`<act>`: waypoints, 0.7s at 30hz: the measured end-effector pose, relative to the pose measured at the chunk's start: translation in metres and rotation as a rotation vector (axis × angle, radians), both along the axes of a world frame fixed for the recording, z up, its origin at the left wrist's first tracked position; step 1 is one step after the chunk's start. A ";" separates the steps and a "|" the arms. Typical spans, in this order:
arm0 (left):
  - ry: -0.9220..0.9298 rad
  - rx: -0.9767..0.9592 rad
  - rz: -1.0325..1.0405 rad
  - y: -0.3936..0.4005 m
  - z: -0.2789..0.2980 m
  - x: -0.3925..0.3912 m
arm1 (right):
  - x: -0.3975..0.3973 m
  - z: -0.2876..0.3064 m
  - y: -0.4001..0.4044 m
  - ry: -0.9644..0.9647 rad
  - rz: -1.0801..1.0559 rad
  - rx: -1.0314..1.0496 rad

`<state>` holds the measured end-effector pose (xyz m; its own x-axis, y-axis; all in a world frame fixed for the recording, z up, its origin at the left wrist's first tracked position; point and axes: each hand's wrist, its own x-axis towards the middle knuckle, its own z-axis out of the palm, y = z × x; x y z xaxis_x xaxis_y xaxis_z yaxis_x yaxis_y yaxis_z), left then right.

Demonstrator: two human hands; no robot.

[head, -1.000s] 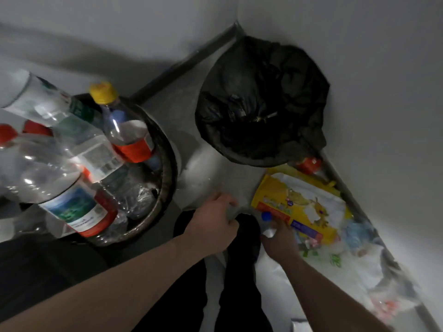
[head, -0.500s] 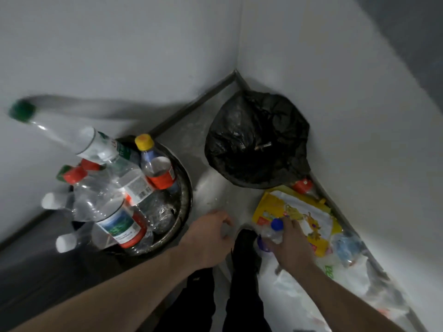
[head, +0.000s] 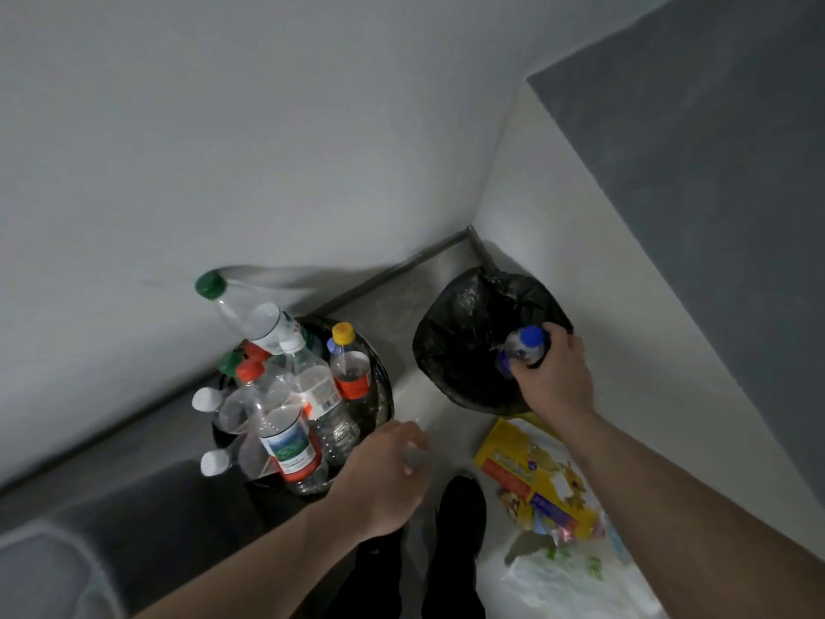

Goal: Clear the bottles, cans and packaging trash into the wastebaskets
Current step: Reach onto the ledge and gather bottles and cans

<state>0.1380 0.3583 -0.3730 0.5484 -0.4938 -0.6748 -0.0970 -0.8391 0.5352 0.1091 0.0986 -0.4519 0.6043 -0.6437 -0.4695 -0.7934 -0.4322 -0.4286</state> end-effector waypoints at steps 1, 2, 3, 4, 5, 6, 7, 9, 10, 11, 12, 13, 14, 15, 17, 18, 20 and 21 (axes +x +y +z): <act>-0.013 0.006 0.003 0.001 0.002 0.001 | 0.003 -0.002 0.005 0.036 -0.051 0.053; -0.021 0.019 0.002 0.002 0.003 0.001 | 0.003 -0.001 0.010 0.062 -0.093 0.093; -0.025 0.032 0.002 0.003 0.004 0.001 | 0.000 0.002 0.016 0.083 -0.108 0.118; -0.021 0.044 0.001 0.004 0.006 -0.001 | -0.006 0.009 0.022 0.102 -0.096 0.134; -0.014 0.052 -0.001 0.004 0.009 -0.003 | -0.015 0.016 0.027 0.115 -0.075 0.150; -0.012 0.059 -0.003 0.003 0.013 -0.005 | -0.027 0.025 0.029 0.123 -0.054 0.172; -0.013 0.063 -0.010 0.002 0.017 -0.008 | -0.041 0.034 0.031 0.130 -0.043 0.203; -0.024 0.069 -0.059 -0.004 0.028 -0.014 | -0.075 0.052 0.031 0.160 -0.050 0.243; -0.023 0.076 -0.093 -0.006 0.033 -0.017 | -0.093 0.061 0.030 0.184 -0.054 0.248; -0.013 0.081 -0.118 -0.010 0.038 -0.020 | -0.112 0.069 0.028 0.204 -0.062 0.253; -0.003 0.085 -0.143 -0.015 0.044 -0.021 | -0.130 0.076 0.026 0.223 -0.077 0.266; 0.000 0.091 -0.183 -0.022 0.046 -0.023 | -0.149 0.082 0.022 0.240 -0.107 0.283; -0.008 0.095 -0.218 -0.029 0.048 -0.024 | -0.166 0.088 0.019 0.255 -0.144 0.296; -0.009 0.096 -0.236 -0.036 0.048 -0.025 | -0.180 0.091 0.017 0.259 -0.173 0.301; -0.032 0.107 -0.343 -0.055 0.046 -0.029 | -0.212 0.094 0.013 0.269 -0.235 0.285; -0.039 0.111 -0.410 -0.067 0.044 -0.032 | -0.227 0.094 0.012 0.282 -0.266 0.269; -0.042 0.122 -0.449 -0.088 0.032 -0.042 | -0.257 0.090 0.013 0.297 -0.337 0.254; -0.032 0.142 -0.454 -0.097 0.026 -0.047 | -0.271 0.087 0.014 0.300 -0.381 0.252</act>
<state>0.0908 0.2616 -0.3471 0.3201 -0.5924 -0.7393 -0.4859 -0.7726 0.4087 -0.1616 0.1127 -0.3650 0.1665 -0.6361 -0.7534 -0.9771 -0.0038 -0.2128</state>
